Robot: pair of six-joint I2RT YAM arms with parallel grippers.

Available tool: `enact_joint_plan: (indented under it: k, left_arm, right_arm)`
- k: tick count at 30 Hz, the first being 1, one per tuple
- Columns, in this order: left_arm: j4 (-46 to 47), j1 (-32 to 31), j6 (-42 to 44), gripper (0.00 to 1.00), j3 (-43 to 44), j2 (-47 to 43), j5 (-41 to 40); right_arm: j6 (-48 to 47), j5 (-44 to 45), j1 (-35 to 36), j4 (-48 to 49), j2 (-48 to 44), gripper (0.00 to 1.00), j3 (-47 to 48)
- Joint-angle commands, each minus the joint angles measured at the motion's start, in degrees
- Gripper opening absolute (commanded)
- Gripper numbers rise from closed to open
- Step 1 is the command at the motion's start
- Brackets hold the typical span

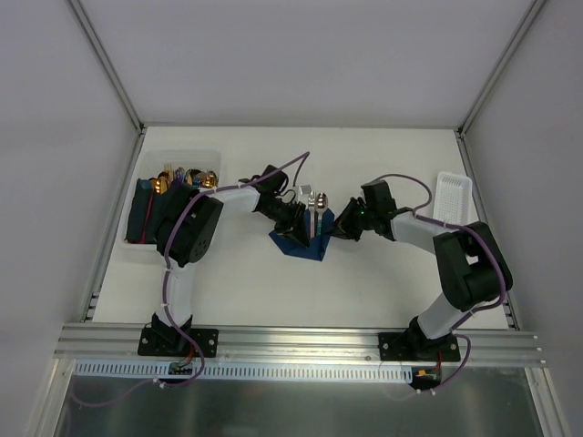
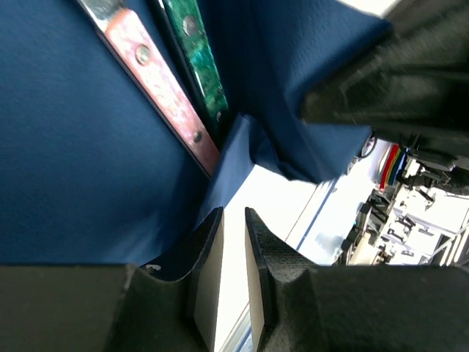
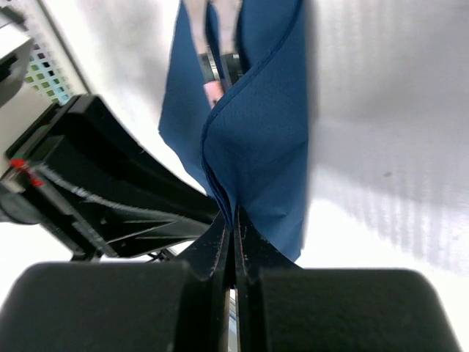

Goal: Place the utensils on the paper napkin and roll it up

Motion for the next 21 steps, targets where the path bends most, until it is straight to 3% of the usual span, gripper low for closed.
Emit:
enact_joint_plan:
  k: [1,21]
  left_arm:
    - [-0.18,0.44,1.08,0.17,1.99,1.05,-0.57]
    - [-0.1,0.7,0.64,0.15,2.08,2.91,-1.28]
  right_arm:
    - [-0.3,-0.19,1.31,-0.28,-0.92,0.0,3.48]
    - [3.83,0.77,6.15,1.56,8.21,0.0,10.34]
